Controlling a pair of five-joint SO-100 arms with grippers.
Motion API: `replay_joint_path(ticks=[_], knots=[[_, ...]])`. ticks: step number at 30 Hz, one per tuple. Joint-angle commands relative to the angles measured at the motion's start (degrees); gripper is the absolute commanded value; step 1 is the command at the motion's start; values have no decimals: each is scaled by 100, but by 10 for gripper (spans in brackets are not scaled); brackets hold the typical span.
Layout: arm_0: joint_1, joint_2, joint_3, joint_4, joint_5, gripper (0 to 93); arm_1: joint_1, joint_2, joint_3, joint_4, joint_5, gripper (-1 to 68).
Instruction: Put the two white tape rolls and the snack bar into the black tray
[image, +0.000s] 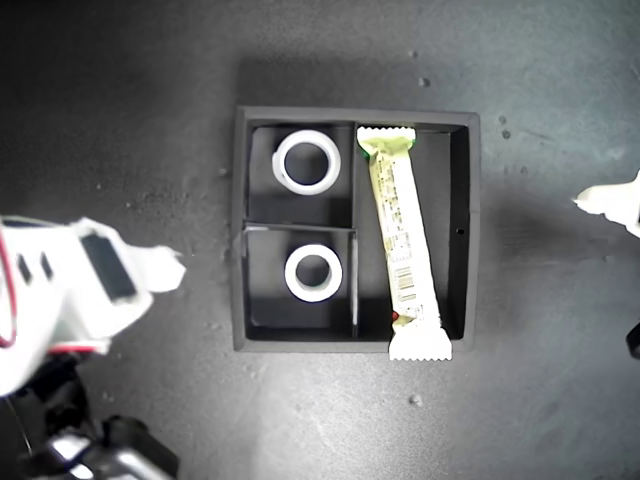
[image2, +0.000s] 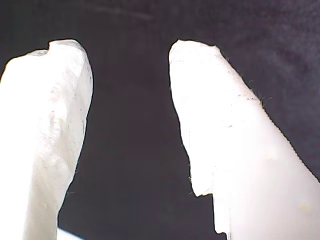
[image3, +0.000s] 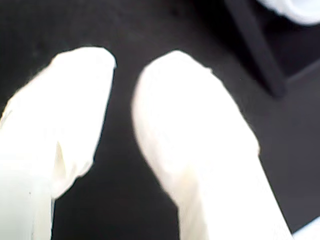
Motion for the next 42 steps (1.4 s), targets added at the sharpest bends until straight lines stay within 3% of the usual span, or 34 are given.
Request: replay_joint_path(ticks=[1, 10, 15, 18, 31, 42], knots=[[-158, 1916, 1907, -791, -308, 2, 158, 281, 97, -44, 360, 98], [-70, 4157, 5423, -2461, -1617, 2, 439, 396, 1081, -835, 2118, 65], [18, 4922, 6592, -3023, -2206, 2, 483, 1907, 2391, -1354, 3208, 46], [62, 5423, 7075, -3111, -2435, 2, 404, 2654, 3076, -1591, 3735, 26], [369, 6187, 8227, -3612, -3155, 2, 141, 2663, 3691, -2206, 4667, 1], [378, 8024, 9105, -2892, -3278, 2, 255, 3902, 4992, -2531, 5168, -1]])
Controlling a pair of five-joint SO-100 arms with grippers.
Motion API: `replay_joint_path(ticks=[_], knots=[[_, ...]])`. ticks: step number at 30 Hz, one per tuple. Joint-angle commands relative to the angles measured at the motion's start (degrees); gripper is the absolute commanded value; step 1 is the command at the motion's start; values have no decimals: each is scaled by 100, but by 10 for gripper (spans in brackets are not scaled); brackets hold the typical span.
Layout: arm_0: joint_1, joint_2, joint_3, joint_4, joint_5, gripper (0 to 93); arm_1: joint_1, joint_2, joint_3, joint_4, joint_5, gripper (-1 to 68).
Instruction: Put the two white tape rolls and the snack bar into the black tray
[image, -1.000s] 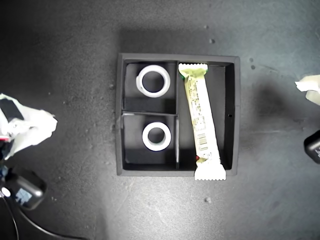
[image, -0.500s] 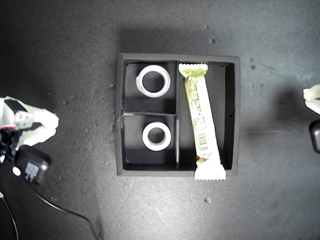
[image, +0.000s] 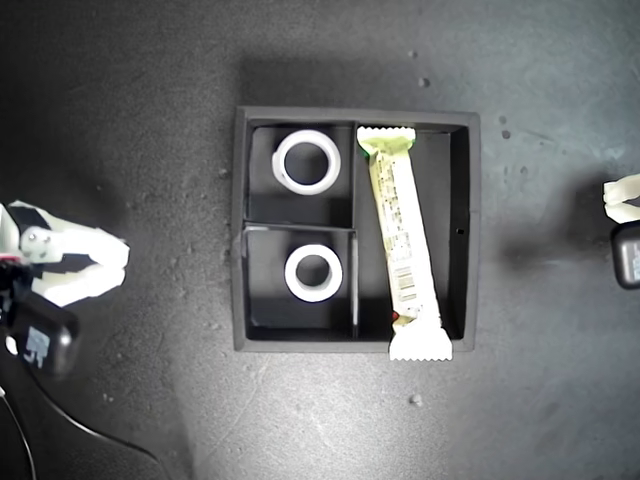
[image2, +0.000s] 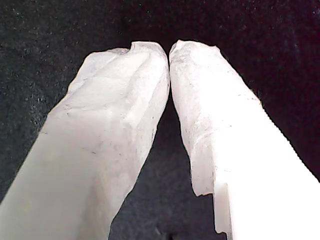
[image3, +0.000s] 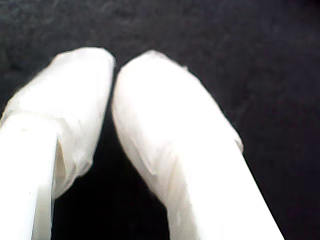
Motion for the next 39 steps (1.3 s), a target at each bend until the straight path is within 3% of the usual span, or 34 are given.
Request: replay_joint_path(ticks=[1, 11, 16, 26, 31, 39], knots=[[18, 299, 229, 53, -62, 2, 70, 826, 281, -44, 105, -1], [35, 299, 439, 35, -123, 2, 53, 1433, 861, 141, 396, -2], [53, 299, 439, 448, -378, 1, 70, 1450, 923, 791, 923, -3], [308, 290, 439, 1257, -1310, 0, -193, 1564, 905, 1819, 1837, -3], [562, 281, 439, 1670, -1934, 0, -387, 2839, 1178, 2769, 2118, -3], [817, 281, 439, 1670, -1898, 1, -747, 2777, 1178, 2725, 2127, -2]])
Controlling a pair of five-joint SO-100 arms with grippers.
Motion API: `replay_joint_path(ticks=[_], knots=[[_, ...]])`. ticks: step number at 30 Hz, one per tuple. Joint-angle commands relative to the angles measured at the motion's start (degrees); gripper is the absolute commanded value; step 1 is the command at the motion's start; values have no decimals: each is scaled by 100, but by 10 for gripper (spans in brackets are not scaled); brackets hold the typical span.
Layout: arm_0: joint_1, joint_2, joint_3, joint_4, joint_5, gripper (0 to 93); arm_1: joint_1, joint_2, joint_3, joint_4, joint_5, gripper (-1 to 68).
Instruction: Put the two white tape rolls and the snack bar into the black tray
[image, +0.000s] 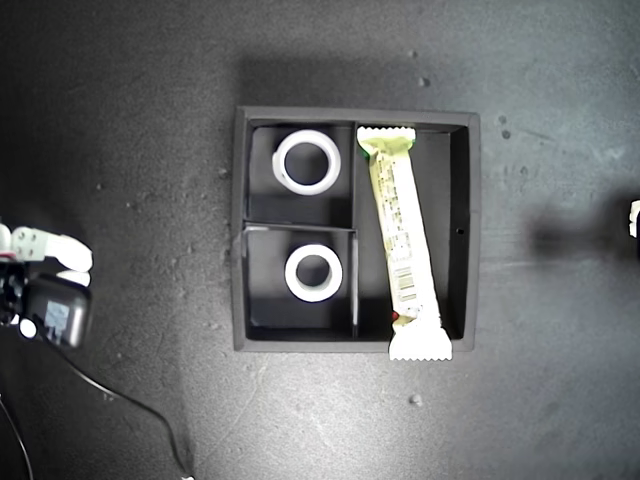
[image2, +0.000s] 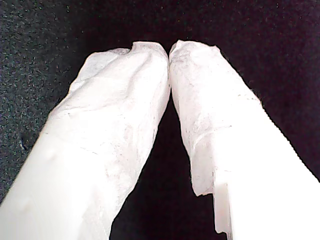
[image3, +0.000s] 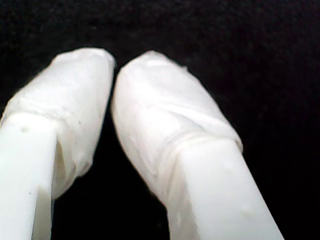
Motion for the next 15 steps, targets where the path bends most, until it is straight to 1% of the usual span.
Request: replay_joint_path(ticks=[1, 3, 5, 6, 11, 15], knots=[[62, 281, 360, 167, -18, 2, -114, 44, 79, 18, 79, -2], [62, 281, 360, 176, 26, 2, -141, 44, 79, 9, 123, -1], [9, 281, 360, 229, 220, 2, -105, 44, 79, 0, 176, 5], [-18, 281, 360, 246, 308, 2, -62, 44, 79, 0, 202, 29], [-53, 281, 360, 255, 536, 2, 448, 105, 79, 123, -211, 38], [-53, 281, 360, 255, 923, 2, 396, 105, 79, 123, -220, 39]])
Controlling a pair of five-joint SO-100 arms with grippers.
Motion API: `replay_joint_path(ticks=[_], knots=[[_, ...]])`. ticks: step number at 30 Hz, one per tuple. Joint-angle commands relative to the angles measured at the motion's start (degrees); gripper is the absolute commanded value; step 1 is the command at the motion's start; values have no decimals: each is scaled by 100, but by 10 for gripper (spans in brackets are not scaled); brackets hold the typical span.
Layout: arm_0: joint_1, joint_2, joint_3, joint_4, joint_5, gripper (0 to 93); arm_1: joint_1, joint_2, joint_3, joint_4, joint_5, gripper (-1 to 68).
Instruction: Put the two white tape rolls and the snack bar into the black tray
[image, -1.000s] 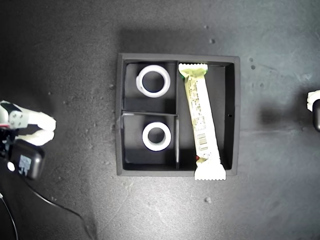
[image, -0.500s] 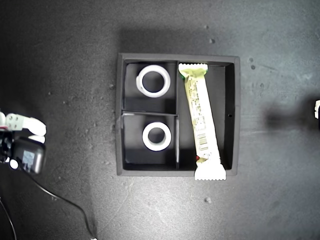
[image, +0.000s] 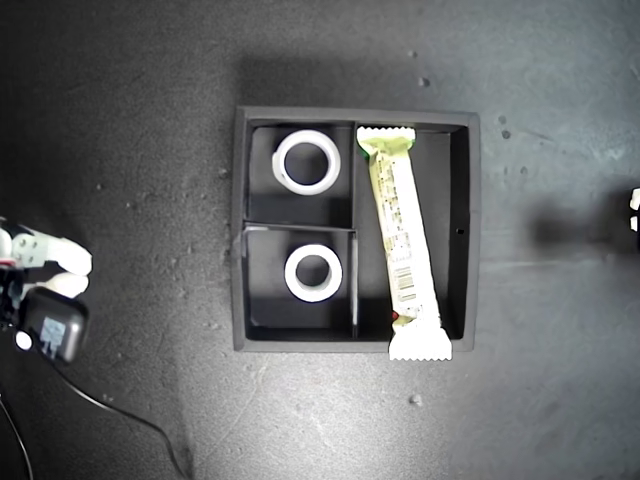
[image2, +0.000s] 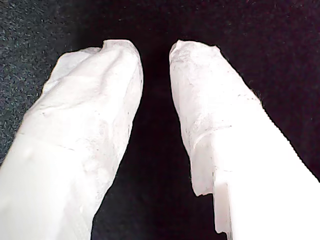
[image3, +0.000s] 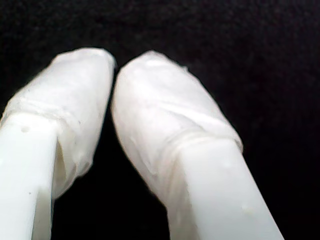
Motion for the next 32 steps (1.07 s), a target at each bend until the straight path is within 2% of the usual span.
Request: replay_joint_path(ticks=[1, 4, 8, 32], knots=[[-53, 281, 360, 220, 378, 2, 18, 35, 79, 26, -35, 39], [-53, 281, 360, 220, 659, 2, 18, 35, 79, 26, -35, 39], [-53, 281, 360, 220, 1397, 2, 18, 35, 79, 26, -35, 39], [-53, 281, 360, 220, 1371, 2, 18, 35, 88, 26, -35, 39]])
